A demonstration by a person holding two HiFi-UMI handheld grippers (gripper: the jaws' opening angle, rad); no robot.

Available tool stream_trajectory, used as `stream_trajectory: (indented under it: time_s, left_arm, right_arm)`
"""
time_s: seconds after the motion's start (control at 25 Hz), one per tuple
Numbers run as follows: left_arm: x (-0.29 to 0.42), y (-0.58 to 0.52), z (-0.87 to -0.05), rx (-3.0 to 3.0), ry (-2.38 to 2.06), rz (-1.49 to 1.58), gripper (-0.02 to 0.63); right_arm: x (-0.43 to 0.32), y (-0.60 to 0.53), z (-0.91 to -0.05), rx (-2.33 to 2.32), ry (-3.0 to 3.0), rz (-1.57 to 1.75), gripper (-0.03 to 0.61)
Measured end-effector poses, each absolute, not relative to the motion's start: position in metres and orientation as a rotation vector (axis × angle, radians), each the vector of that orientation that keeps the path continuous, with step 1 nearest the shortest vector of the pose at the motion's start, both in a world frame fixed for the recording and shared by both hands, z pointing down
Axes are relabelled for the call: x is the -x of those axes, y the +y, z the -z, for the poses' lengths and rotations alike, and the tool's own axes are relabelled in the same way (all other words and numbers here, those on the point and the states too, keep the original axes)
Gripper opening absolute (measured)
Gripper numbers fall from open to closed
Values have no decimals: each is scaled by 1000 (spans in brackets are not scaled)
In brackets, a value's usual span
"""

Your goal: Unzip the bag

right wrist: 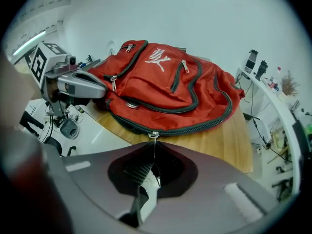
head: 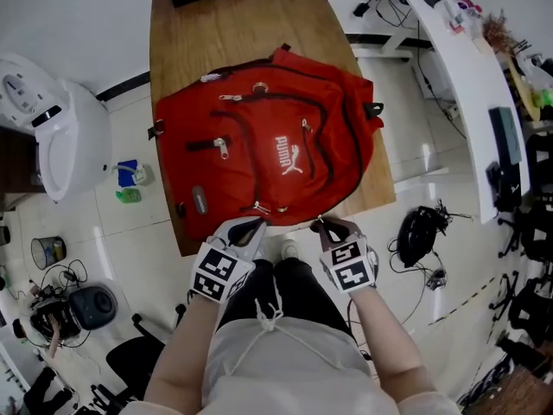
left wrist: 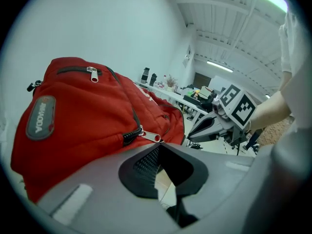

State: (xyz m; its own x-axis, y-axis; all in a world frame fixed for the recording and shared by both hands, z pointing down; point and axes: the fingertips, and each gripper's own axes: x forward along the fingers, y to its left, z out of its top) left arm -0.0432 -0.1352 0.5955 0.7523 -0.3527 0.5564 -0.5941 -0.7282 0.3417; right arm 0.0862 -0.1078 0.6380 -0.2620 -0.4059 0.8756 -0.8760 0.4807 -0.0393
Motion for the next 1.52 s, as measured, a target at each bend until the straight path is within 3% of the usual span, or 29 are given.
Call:
stream_trajectory:
  time_s: [0.36,0.72,1.52]
  left_arm:
    - [31,-140,-610,-2303,-827,-826,6]
    - [-16,-153,-614,-2187,-963,-804,6]
    - [-8,-157,-650,-1939,-1001,-856,6]
  right_arm:
    - [-121,-115,-641,-1003,-1852,-691,11]
    - [-152,-126,-633,-831,-1932,-684,11]
    - [-220,-169,-630,-715,-1883,-690,12]
